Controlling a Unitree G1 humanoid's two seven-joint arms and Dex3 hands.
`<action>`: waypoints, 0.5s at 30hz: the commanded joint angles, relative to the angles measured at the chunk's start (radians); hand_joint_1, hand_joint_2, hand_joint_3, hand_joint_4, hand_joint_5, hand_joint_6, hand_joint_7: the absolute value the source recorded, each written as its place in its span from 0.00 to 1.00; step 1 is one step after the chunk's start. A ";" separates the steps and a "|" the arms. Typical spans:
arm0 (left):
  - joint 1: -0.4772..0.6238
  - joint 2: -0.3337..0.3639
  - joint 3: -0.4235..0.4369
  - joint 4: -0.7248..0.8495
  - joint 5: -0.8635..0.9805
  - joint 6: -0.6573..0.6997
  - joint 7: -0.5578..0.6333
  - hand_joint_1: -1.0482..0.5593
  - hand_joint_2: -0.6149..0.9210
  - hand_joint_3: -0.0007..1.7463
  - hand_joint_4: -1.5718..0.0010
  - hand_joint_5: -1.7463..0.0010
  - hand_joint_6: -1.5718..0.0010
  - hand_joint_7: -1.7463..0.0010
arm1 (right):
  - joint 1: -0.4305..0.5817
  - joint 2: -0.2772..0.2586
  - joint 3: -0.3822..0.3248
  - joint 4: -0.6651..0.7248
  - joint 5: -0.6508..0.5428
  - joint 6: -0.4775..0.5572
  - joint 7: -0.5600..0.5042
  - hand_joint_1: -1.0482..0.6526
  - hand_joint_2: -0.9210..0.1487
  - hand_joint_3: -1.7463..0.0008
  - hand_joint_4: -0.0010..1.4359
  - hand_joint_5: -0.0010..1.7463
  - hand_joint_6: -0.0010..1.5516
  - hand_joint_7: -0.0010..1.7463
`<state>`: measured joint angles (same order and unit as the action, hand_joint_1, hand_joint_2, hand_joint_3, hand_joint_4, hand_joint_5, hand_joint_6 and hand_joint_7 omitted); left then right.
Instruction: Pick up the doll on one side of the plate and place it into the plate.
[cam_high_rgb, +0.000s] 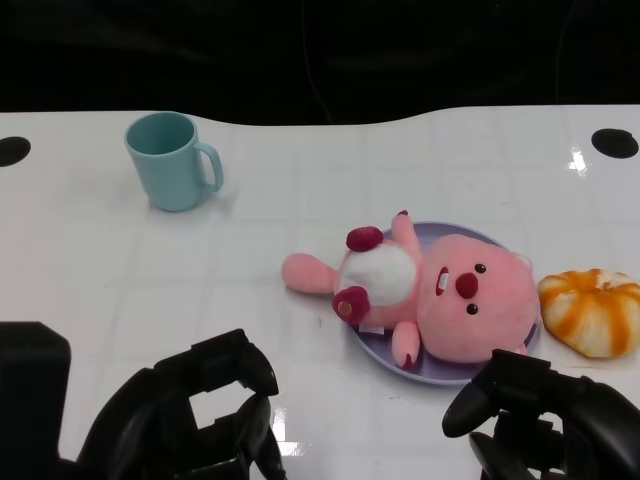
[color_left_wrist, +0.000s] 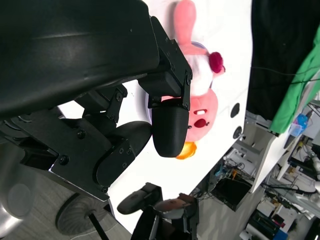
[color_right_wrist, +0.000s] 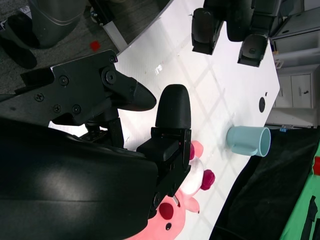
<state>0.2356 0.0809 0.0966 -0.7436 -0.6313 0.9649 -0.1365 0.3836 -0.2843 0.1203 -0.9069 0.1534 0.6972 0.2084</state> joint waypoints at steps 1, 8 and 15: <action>0.014 0.016 -0.005 0.034 0.005 -0.040 -0.014 0.53 0.75 0.68 0.50 0.00 0.61 0.05 | 0.007 -0.018 -0.010 0.004 -0.004 -0.024 0.007 0.52 0.15 0.51 0.38 0.97 0.33 0.79; 0.027 0.040 -0.035 0.060 0.035 -0.069 -0.006 0.54 0.74 0.71 0.51 0.00 0.60 0.05 | 0.026 -0.021 -0.020 0.004 -0.002 -0.045 0.013 0.52 0.15 0.52 0.39 0.97 0.33 0.79; 0.030 0.058 -0.040 0.078 0.044 -0.098 -0.019 0.54 0.71 0.76 0.50 0.00 0.61 0.03 | 0.036 -0.018 -0.018 0.006 -0.004 -0.063 0.011 0.53 0.16 0.51 0.39 0.98 0.33 0.80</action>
<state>0.2603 0.1224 0.0572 -0.6722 -0.5940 0.8832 -0.1477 0.4130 -0.2977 0.1128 -0.9044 0.1495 0.6513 0.2188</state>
